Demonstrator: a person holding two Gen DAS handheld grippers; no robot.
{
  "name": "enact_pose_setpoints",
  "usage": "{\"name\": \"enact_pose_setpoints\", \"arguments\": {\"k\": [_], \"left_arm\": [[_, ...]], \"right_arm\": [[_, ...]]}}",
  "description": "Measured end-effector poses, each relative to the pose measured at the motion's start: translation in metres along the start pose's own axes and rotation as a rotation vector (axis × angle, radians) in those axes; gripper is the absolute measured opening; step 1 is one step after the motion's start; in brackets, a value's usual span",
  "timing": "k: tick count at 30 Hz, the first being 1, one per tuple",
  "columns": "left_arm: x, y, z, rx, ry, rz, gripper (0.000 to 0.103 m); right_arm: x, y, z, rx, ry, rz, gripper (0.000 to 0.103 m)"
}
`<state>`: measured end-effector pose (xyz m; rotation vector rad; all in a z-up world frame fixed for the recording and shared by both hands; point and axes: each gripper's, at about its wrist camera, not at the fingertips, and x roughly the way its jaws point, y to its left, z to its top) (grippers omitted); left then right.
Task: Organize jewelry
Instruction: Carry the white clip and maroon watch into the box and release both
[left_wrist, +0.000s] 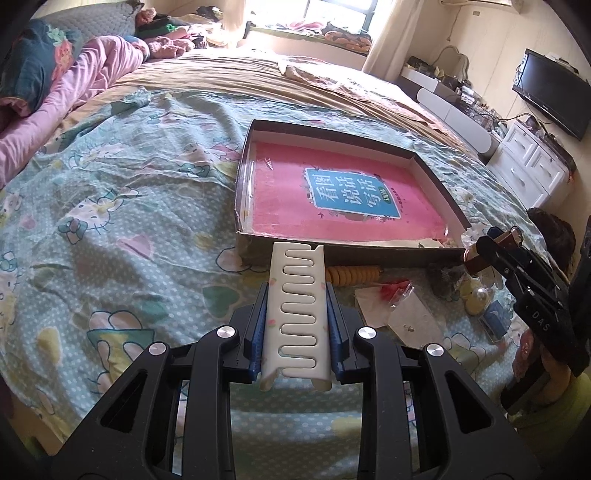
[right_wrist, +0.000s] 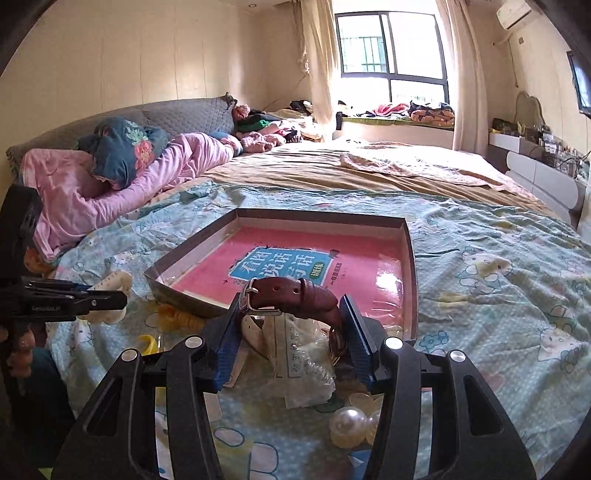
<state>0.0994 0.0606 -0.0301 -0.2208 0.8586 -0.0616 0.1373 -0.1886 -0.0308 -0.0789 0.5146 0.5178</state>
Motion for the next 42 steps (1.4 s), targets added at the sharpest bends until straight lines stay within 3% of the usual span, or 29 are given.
{"name": "enact_pose_setpoints", "arguments": {"k": [3, 14, 18, 21, 29, 34, 39, 42], "left_arm": [[0.001, -0.001, 0.0, 0.001, 0.003, -0.001, 0.02], [0.002, -0.003, -0.002, 0.001, 0.009, -0.012, 0.02], [0.001, -0.004, -0.002, 0.004, 0.011, -0.017, 0.02], [-0.001, -0.006, -0.002, 0.006, 0.009, -0.022, 0.02], [-0.011, -0.015, -0.005, 0.025, 0.001, -0.037, 0.02], [-0.013, -0.021, -0.003, 0.036, -0.003, -0.036, 0.02], [-0.016, -0.026, 0.0, 0.046, -0.01, -0.032, 0.02], [-0.016, -0.026, 0.001, 0.044, -0.013, -0.039, 0.02]], "right_arm": [[0.005, 0.008, -0.002, -0.084, 0.059, -0.038, 0.049], [0.022, 0.012, 0.0, -0.057, 0.363, 0.099, 0.05], [0.012, 0.017, -0.002, -0.101, 0.346, 0.067, 0.068], [-0.002, 0.013, -0.007, -0.09, 0.335, 0.063, 0.07], [-0.037, 0.006, -0.015, -0.066, 0.307, 0.103, 0.069], [-0.034, 0.012, 0.0, -0.049, 0.274, 0.146, 0.065], [0.003, 0.023, 0.014, -0.055, 0.369, 0.159, 0.052], [0.006, 0.023, 0.01, -0.028, 0.401, 0.187, 0.056]]}}
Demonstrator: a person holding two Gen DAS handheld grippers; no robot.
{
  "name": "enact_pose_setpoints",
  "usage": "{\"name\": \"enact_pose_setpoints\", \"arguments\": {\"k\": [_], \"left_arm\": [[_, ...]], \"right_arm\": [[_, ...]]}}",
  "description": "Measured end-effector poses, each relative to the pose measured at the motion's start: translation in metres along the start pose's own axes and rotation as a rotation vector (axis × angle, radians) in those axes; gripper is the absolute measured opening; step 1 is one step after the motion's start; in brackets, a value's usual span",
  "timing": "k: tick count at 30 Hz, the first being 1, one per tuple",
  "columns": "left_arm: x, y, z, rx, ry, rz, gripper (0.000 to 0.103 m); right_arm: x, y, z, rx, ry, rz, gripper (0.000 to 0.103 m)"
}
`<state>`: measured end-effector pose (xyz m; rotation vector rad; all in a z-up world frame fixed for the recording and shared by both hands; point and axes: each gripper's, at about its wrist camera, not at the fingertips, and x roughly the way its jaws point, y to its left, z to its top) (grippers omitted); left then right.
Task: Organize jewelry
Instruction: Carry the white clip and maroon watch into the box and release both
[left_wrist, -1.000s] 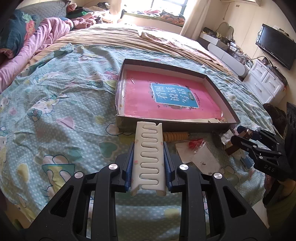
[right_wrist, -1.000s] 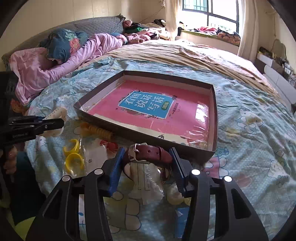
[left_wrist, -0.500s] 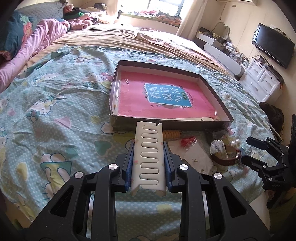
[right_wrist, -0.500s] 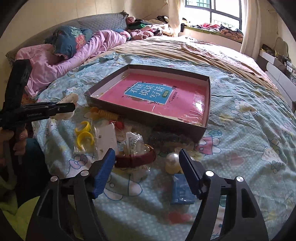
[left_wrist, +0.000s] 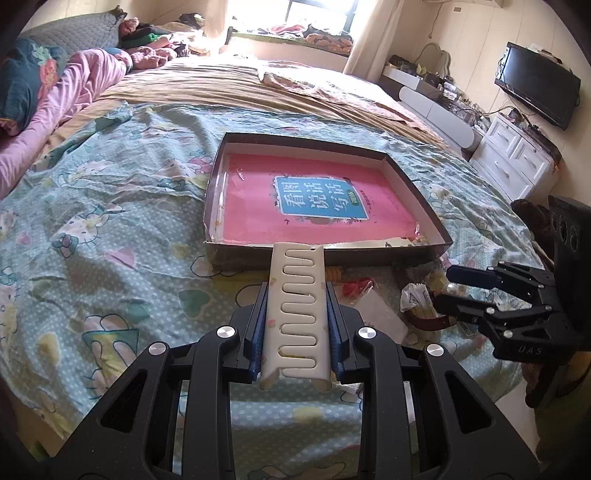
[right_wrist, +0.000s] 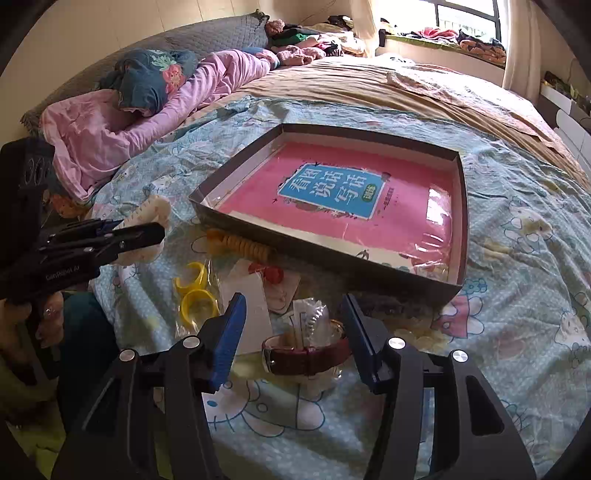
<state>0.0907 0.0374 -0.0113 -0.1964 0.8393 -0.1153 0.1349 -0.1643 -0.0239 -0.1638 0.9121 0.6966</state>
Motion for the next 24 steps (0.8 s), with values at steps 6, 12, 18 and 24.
{"name": "enact_pose_setpoints", "arguments": {"k": [6, 12, 18, 24], "left_arm": [[0.007, -0.002, 0.0, 0.005, 0.016, -0.01, 0.02], [0.006, -0.007, 0.009, 0.01, 0.005, -0.017, 0.02], [0.005, -0.013, 0.028, 0.012, -0.032, -0.028, 0.02], [0.001, -0.021, 0.041, 0.019, -0.075, -0.035, 0.02]], "right_arm": [[0.027, -0.004, -0.015, 0.017, 0.094, -0.053, 0.062], [0.028, -0.006, -0.013, 0.001, 0.089, -0.065, 0.049], [0.002, -0.017, -0.007, 0.041, -0.062, -0.045, 0.046], [-0.028, -0.03, -0.003, 0.119, -0.263, 0.019, 0.045]]}}
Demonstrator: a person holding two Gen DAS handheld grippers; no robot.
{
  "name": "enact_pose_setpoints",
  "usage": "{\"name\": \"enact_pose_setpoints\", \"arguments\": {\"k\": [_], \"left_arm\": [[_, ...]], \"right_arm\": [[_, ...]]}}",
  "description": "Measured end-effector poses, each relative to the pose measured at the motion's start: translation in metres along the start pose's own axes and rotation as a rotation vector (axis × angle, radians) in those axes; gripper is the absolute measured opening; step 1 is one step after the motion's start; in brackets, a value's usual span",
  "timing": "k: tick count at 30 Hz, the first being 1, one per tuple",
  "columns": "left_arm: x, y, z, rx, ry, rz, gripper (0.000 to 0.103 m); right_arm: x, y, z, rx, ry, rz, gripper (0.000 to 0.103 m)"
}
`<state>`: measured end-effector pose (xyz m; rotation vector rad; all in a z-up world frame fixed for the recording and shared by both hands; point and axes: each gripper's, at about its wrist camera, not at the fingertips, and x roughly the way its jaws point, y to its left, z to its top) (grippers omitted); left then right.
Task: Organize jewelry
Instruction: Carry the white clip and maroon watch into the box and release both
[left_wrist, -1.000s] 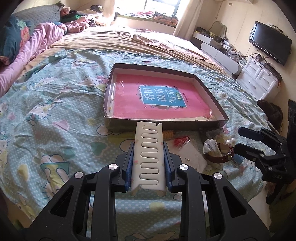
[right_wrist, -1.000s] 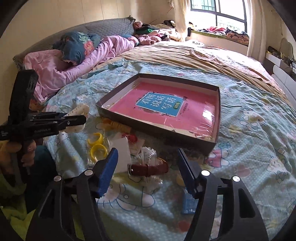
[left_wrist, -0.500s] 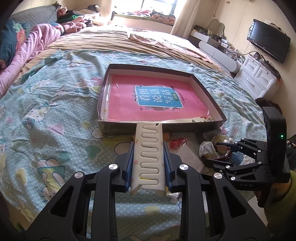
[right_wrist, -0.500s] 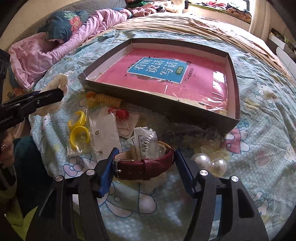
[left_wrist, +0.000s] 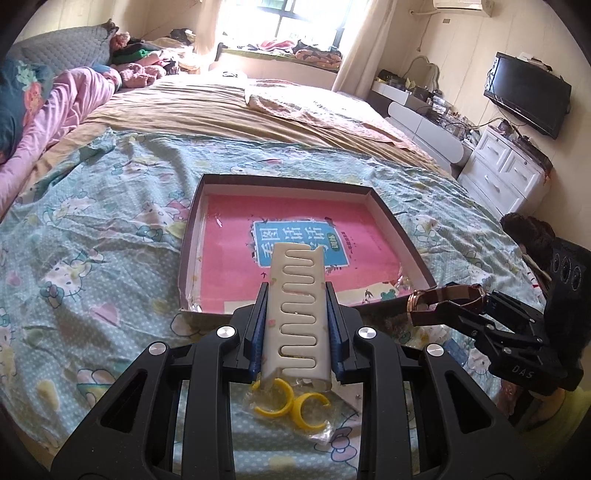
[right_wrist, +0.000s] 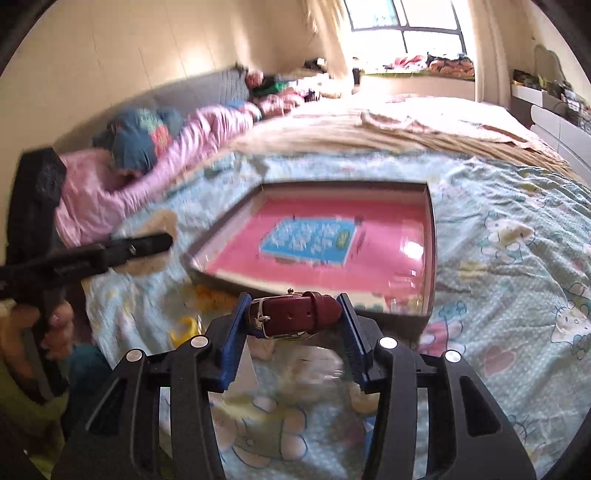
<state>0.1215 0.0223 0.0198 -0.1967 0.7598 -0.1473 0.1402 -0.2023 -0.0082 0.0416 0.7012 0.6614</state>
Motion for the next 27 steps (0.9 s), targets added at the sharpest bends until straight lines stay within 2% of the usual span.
{"name": "enact_pose_setpoints", "arguments": {"k": [4, 12, 18, 22, 27], "left_arm": [[0.006, -0.004, 0.005, 0.008, 0.002, 0.0, 0.02], [0.031, -0.002, 0.017, -0.002, 0.027, 0.012, 0.02], [0.059, 0.007, 0.02, -0.022, 0.078, 0.029, 0.02], [0.079, 0.017, 0.019, -0.039, 0.123, 0.04, 0.02], [0.099, 0.028, 0.018, -0.064, 0.161, 0.053, 0.02]], "right_arm": [[-0.007, -0.001, 0.012, -0.008, -0.075, 0.01, 0.045], [0.011, -0.014, 0.033, 0.0, -0.084, -0.036, 0.045], [0.041, -0.028, 0.041, 0.035, -0.002, -0.106, 0.046], [0.061, -0.039, 0.037, 0.079, 0.079, -0.14, 0.046], [0.072, -0.046, 0.031, 0.102, 0.128, -0.168, 0.046]]}}
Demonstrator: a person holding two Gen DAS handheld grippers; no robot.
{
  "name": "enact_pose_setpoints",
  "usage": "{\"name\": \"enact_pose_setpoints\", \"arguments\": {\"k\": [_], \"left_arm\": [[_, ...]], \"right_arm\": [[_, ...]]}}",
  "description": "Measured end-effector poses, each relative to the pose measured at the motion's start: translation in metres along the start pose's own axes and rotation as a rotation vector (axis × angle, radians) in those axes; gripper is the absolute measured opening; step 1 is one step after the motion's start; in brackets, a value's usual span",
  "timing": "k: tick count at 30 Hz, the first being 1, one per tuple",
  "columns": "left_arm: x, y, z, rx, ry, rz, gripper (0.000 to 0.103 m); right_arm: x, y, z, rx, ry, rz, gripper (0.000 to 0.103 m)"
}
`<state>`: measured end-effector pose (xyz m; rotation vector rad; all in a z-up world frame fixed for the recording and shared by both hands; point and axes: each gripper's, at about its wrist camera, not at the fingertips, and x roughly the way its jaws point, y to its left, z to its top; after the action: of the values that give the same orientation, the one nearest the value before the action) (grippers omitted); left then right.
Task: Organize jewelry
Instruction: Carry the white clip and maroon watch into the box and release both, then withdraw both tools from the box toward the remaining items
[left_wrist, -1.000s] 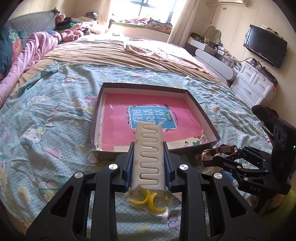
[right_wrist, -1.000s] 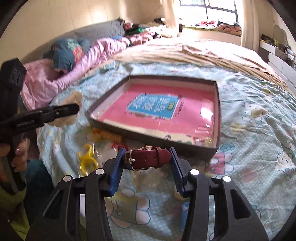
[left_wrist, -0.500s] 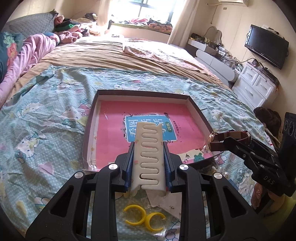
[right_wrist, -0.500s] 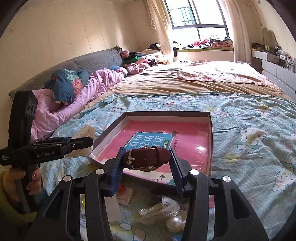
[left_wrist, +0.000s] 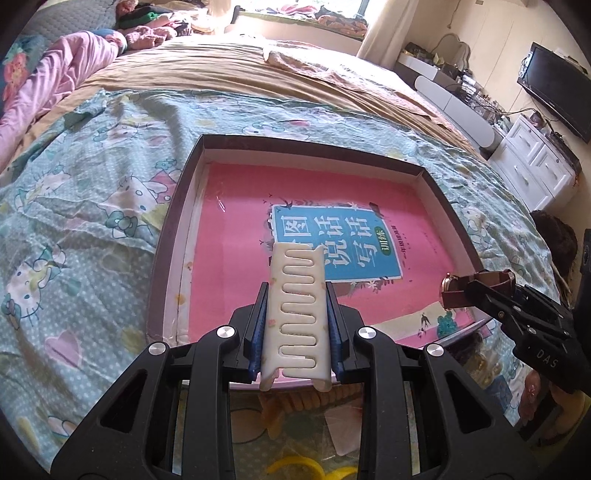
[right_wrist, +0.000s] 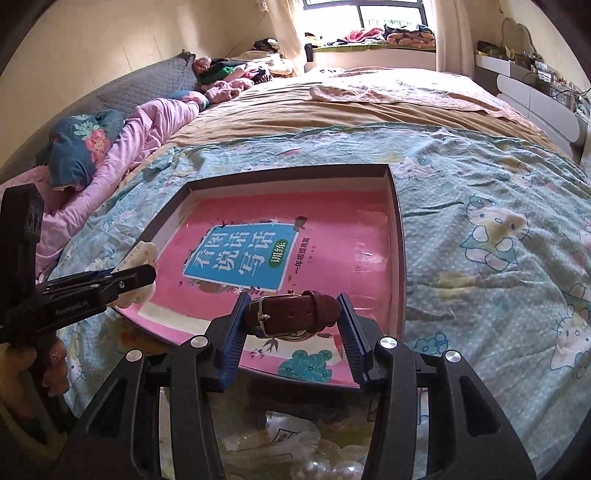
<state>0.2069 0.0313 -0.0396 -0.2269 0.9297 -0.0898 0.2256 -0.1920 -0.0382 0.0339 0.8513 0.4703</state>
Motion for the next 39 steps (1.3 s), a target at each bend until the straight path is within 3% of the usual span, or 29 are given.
{"name": "enact_pose_setpoints", "arguments": {"k": [7, 9, 10, 12, 15, 21, 24, 39], "left_arm": [[0.009, 0.005, 0.0, -0.004, -0.002, 0.015, 0.02], [0.009, 0.005, 0.002, -0.003, -0.009, 0.016, 0.021], [0.009, 0.006, 0.003, -0.003, -0.01, 0.017, 0.023], [0.006, 0.008, 0.003, -0.007, -0.018, 0.014, 0.039], [-0.004, 0.011, 0.003, -0.022, -0.039, 0.014, 0.052], [-0.037, 0.014, 0.006, -0.038, -0.111, 0.024, 0.083], [-0.054, 0.012, 0.006, -0.04, -0.148, 0.03, 0.093], [-0.103, 0.001, -0.021, -0.012, -0.191, 0.0, 0.093]], "right_arm": [[0.003, -0.005, -0.005, 0.017, 0.014, -0.013, 0.053], [-0.002, -0.006, -0.005, 0.027, 0.005, -0.01, 0.067], [-0.005, -0.006, -0.004, 0.03, -0.005, -0.009, 0.068], [-0.014, -0.006, -0.004, 0.028, -0.028, -0.003, 0.077], [-0.029, -0.009, -0.002, 0.042, -0.066, 0.004, 0.085], [-0.061, -0.013, -0.001, 0.038, -0.123, 0.008, 0.086], [-0.075, -0.013, -0.003, 0.026, -0.149, 0.007, 0.086], [-0.111, 0.015, -0.029, -0.113, -0.16, 0.012, 0.087]]}}
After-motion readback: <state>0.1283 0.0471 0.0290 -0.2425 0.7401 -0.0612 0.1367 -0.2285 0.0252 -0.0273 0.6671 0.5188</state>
